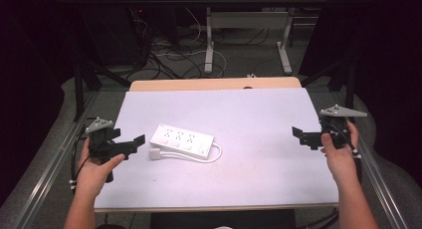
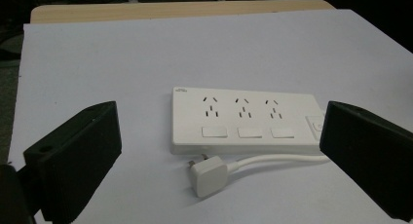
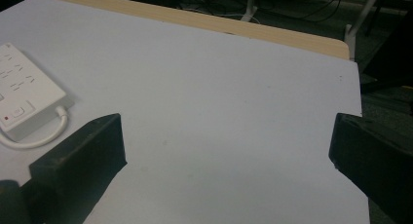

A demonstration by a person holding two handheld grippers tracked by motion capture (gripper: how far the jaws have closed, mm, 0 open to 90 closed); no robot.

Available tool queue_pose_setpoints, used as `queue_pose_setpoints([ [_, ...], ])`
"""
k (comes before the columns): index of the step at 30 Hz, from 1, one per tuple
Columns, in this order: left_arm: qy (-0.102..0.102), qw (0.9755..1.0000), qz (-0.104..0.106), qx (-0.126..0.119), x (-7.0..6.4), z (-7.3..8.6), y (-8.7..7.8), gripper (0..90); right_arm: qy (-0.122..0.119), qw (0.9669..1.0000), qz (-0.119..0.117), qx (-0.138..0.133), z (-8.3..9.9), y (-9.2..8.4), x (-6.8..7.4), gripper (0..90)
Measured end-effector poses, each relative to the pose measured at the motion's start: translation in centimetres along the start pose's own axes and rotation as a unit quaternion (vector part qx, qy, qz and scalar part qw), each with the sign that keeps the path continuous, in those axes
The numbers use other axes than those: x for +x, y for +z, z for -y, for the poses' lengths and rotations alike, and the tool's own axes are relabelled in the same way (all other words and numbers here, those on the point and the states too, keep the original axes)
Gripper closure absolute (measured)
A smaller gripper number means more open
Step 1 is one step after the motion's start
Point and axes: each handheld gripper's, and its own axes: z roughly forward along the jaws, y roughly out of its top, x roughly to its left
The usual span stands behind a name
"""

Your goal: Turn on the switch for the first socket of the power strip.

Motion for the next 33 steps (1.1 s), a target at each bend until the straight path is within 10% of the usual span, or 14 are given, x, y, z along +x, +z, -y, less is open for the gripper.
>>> queue_pose_setpoints([
  [33, 0.032, 0.9987, 0.033, 0.022, -3.6, -2.2, 1.7, 10.4, -0.011, 0.9997, -0.022, 0.01, 0.5, 0.2, 0.8, 0.0],
])
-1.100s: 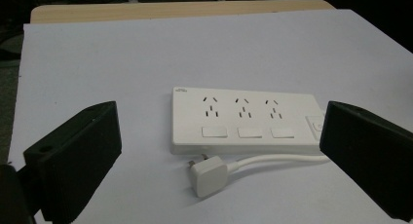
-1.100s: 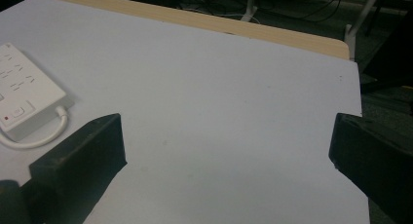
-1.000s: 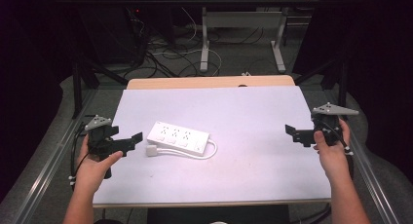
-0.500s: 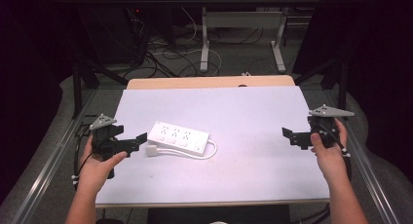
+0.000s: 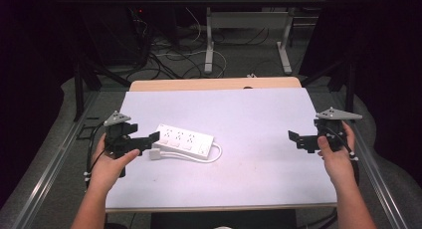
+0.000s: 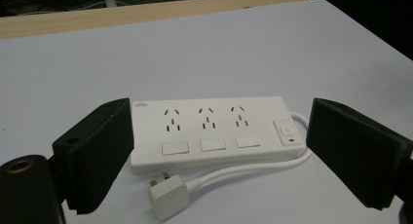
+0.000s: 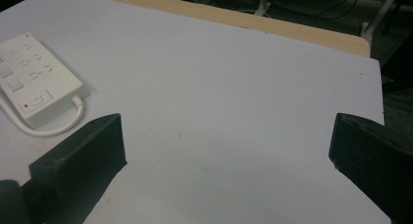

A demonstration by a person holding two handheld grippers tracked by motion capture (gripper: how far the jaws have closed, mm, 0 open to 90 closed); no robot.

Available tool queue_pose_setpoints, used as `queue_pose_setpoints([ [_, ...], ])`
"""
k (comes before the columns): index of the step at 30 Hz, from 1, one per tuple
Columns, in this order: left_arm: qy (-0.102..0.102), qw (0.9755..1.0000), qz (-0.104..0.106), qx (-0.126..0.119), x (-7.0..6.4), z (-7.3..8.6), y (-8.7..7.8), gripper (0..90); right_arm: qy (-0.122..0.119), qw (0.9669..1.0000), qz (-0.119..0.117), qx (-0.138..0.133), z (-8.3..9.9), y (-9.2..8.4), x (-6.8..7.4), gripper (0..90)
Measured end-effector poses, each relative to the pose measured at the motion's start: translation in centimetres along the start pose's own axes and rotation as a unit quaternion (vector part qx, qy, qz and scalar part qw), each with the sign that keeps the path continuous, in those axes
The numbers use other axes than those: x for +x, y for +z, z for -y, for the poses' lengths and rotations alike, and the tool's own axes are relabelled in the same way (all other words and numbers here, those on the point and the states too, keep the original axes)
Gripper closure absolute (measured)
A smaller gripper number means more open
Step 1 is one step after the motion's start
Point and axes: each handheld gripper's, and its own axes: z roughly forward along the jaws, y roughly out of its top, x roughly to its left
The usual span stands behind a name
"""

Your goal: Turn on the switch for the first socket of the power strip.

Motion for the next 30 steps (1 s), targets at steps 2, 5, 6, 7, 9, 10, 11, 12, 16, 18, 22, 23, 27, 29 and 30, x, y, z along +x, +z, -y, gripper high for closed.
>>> queue_pose_setpoints([
  [2, 0.009, 1.0, 0.001, 0.003, -0.2, -0.4, 0.2, 11.4, 0.003, 1.0, 0.003, -0.002, 0.1, 0.1, 0.0, 0.0],
  [5, 0.011, 0.9999, 0.005, 0.003, -0.5, -0.9, 0.5, 12.7, 0.001, 1.0, 0.002, -0.002, 0.1, 0.2, -0.1, 0.0],
  [6, 0.012, 0.9999, 0.007, 0.005, -0.6, -1.0, 0.6, 13.5, 0.001, 1.0, 0.003, -0.002, 0.1, 0.3, -0.1, 0.0],
  [7, 0.017, 0.9998, 0.005, 0.007, -0.6, -1.1, 0.6, 14.0, 0.002, 1.0, 0.0, 0.001, 0.2, 0.3, -0.1, 0.0],
  [9, 0.021, 0.9997, 0.007, 0.008, -0.7, -1.4, 0.8, 15.6, 0.0, 1.0, -0.003, 0.001, 0.2, 0.4, -0.1, 0.0],
  [10, 0.015, 0.9998, 0.011, 0.006, -0.8, -1.5, 1.0, 16.0, 0.0, 1.0, -0.004, 0.001, 0.2, 0.4, -0.1, 0.0],
  [11, 0.016, 0.9998, 0.012, 0.006, -0.8, -1.6, 1.1, 16.2, 0.001, 1.0, -0.004, 0.001, 0.2, 0.4, -0.1, 0.0],
  [12, 0.016, 0.9996, 0.02, 0.014, -0.8, -1.8, 1.1, 16.3, 0.001, 1.0, -0.004, 0.002, 0.2, 0.4, -0.1, 0.0],
  [16, 0.019, 0.9993, 0.026, 0.021, -0.9, -2.4, 1.3, 17.3, 0.001, 1.0, -0.001, -0.004, 0.2, 0.4, -0.1, 0.0],
  [18, 0.024, 0.9993, 0.02, 0.023, -1.0, -2.7, 1.5, 18.6, 0.001, 1.0, -0.002, -0.003, 0.2, 0.4, -0.1, 0.0],
  [22, 0.037, 0.9985, 0.022, 0.034, -1.0, -3.3, 1.6, 22.0, 0.001, 1.0, 0.0, -0.001, 0.3, 0.4, -0.2, 0.0],
  [23, 0.035, 0.9986, 0.019, 0.036, -1.1, -3.4, 1.7, 22.8, 0.0, 1.0, -0.002, 0.001, 0.3, 0.4, -0.3, 0.0],
  [27, 0.04, 0.998, 0.017, 0.045, -1.3, -4.1, 1.9, 26.5, 0.001, 1.0, -0.002, 0.001, 0.3, 0.4, -0.3, 0.0],
  [29, 0.041, 0.9978, 0.013, 0.051, -1.4, -4.3, 2.0, 28.0, 0.003, 1.0, -0.002, 0.002, 0.3, 0.4, -0.3, 0.0],
  [30, 0.043, 0.9976, 0.012, 0.053, -1.5, -4.4, 2.1, 28.7, 0.003, 1.0, -0.002, 0.002, 0.3, 0.4, -0.2, 0.0],
])
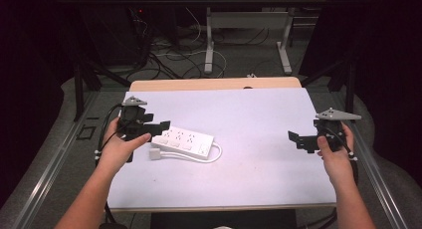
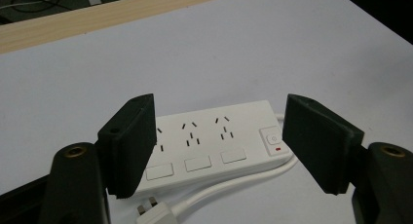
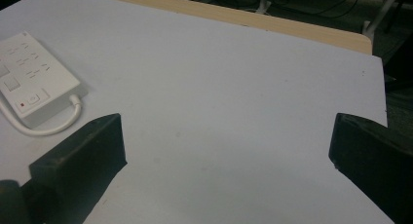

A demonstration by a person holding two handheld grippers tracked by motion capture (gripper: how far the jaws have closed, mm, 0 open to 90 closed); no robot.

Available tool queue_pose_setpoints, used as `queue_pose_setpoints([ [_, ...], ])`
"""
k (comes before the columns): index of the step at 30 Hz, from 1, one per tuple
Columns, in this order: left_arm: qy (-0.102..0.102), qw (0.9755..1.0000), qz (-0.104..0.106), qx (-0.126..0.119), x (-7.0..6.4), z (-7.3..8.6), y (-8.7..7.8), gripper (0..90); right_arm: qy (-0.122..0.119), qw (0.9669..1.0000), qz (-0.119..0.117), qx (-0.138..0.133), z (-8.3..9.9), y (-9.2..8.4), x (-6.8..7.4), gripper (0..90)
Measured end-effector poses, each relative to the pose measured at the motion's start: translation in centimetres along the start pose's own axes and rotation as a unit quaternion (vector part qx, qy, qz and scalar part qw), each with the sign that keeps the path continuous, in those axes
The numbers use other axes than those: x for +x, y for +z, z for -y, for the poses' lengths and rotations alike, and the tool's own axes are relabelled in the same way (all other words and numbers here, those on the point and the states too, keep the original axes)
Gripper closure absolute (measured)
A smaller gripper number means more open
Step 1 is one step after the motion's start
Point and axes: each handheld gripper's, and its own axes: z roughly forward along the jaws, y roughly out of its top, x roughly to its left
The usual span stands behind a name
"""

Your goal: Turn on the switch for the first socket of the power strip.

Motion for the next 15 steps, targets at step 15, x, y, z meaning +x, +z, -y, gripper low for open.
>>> queue_pose_setpoints([
  [15, 0.025, 0.9993, -0.013, 0.025, -1.1, -1.5, 1.4, 37.1, -0.006, 1.0, 0.001, -0.001, 0.1, 0.3, 0.2, 0.0],
])
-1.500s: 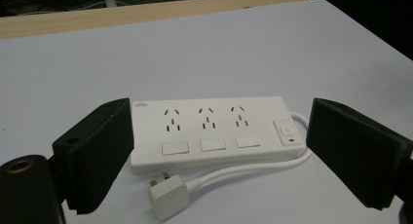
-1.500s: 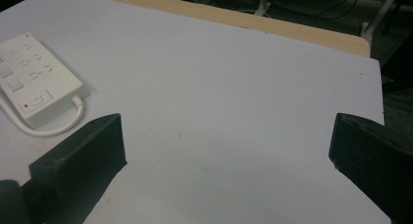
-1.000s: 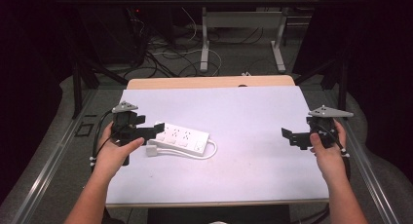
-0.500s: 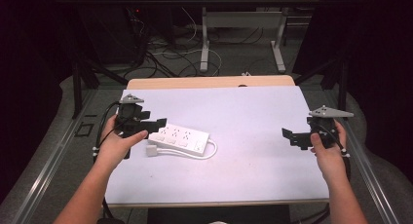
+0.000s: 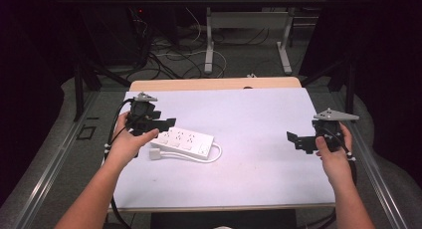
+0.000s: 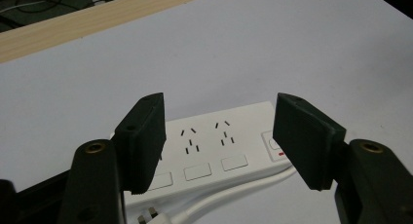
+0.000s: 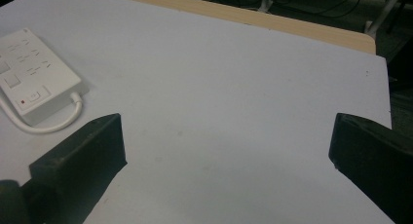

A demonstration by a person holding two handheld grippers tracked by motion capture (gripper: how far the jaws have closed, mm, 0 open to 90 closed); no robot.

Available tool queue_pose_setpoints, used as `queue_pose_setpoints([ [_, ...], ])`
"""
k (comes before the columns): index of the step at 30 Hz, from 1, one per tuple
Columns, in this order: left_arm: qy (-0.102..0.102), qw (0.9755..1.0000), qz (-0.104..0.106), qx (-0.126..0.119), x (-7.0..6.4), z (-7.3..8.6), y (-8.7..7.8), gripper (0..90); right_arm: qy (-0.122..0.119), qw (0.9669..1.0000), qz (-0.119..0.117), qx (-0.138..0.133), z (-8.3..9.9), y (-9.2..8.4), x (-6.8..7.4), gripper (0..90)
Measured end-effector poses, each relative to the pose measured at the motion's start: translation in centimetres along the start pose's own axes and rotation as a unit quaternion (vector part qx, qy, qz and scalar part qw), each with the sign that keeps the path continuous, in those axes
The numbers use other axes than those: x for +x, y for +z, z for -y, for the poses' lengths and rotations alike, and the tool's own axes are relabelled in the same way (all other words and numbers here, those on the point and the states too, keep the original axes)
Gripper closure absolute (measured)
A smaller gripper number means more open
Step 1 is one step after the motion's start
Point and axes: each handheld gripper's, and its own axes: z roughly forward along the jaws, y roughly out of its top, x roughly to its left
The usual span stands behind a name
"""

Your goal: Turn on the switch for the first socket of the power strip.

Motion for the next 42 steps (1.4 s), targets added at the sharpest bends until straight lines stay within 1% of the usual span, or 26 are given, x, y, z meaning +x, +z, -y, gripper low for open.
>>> queue_pose_setpoints([
  [2, -0.008, 0.9999, 0.0, 0.007, -0.2, -0.2, 0.1, 38.6, 0.002, 1.0, -0.002, 0.003, 0.0, 0.0, 0.0, 0.0],
  [3, -0.01, 0.9999, 0.0, 0.005, -0.3, -0.2, 0.2, 40.1, -0.001, 1.0, -0.005, 0.003, 0.0, 0.0, 0.0, 0.0],
  [5, -0.013, 0.9999, 0.006, 0.003, -0.3, -0.4, 0.4, 40.5, -0.001, 1.0, -0.004, 0.003, 0.0, 0.0, 0.0, 0.0],
  [6, -0.014, 0.9999, 0.004, 0.004, -0.4, -0.5, 0.5, 41.0, -0.002, 1.0, -0.003, 0.003, 0.0, 0.0, 0.0, 0.0],
  [7, -0.019, 0.9998, 0.007, 0.002, -0.5, -0.6, 0.6, 41.3, 0.0, 1.0, -0.003, 0.003, 0.0, 0.0, 0.0, 0.0],
  [10, -0.021, 0.9997, 0.008, 0.003, -0.5, -0.8, 0.8, 42.1, 0.001, 1.0, -0.002, 0.002, 0.1, 0.0, -0.1, 0.0],
  [13, -0.033, 0.9993, 0.016, 0.001, -0.6, -1.0, 1.0, 42.8, 0.004, 1.0, -0.003, 0.003, 0.1, 0.0, -0.1, 0.0],
  [14, -0.04, 0.9989, 0.023, 0.002, -0.6, -1.1, 1.0, 43.5, 0.005, 1.0, -0.007, 0.002, 0.1, 0.1, -0.1, 0.0],
  [16, -0.048, 0.9985, 0.025, -0.001, -0.6, -1.3, 1.1, 44.3, 0.004, 1.0, -0.007, 0.002, 0.1, 0.1, -0.1, 0.0],
  [18, -0.059, 0.9979, 0.028, -0.001, -0.6, -1.4, 1.2, 45.0, 0.0, 1.0, -0.001, 0.0, 0.1, 0.1, -0.1, 0.0],
  [20, -0.064, 0.9976, 0.027, -0.003, -0.7, -1.6, 1.2, 45.8, 0.0, 1.0, -0.004, 0.003, 0.1, 0.1, -0.1, 0.0],
  [24, -0.081, 0.9961, 0.034, -0.002, -0.8, -1.9, 1.4, 47.8, 0.001, 1.0, -0.001, 0.001, 0.1, 0.1, -0.1, 0.0],
  [25, -0.089, 0.9954, 0.036, -0.004, -0.8, -2.0, 1.5, 48.6, 0.0, 1.0, -0.002, 0.0, 0.1, 0.1, -0.1, 0.0],
  [28, -0.097, 0.9944, 0.042, -0.004, -0.7, -2.2, 1.6, 51.1, 0.002, 1.0, -0.003, 0.002, 0.2, 0.2, -0.1, 0.0],
  [29, -0.104, 0.9935, 0.045, -0.004, -0.7, -2.2, 1.8, 53.0, 0.002, 1.0, -0.003, 0.001, 0.2, 0.2, -0.1, 0.0],
  [30, -0.103, 0.9936, 0.047, -0.001, -0.6, -2.2, 1.8, 54.6, 0.002, 1.0, -0.005, 0.003, 0.2, 0.2, -0.1, 0.0],
  [31, -0.111, 0.9926, 0.049, -0.004, -0.7, -2.3, 2.0, 55.7, 0.001, 1.0, -0.004, 0.005, 0.2, 0.2, -0.1, 0.0],
  [34, -0.12, 0.9912, 0.055, 0.0, -0.6, -2.3, 2.4, 59.5, 0.002, 1.0, -0.004, 0.005, 0.2, 0.2, -0.2, 0.0],
  [38, -0.131, 0.9894, 0.06, 0.015, -0.5, -2.4, 2.9, 64.7, 0.004, 1.0, -0.007, 0.003, 0.2, 0.1, -0.2, 0.0],
  [40, -0.135, 0.9889, 0.059, 0.018, -0.6, -2.3, 3.2, 66.8, 0.004, 1.0, -0.004, 0.001, 0.2, 0.2, -0.2, 0.0],
  [42, -0.136, 0.9885, 0.061, 0.026, -0.6, -2.3, 3.5, 68.3, 0.004, 1.0, -0.007, 0.0, 0.2, 0.3, -0.2, 0.0],
])
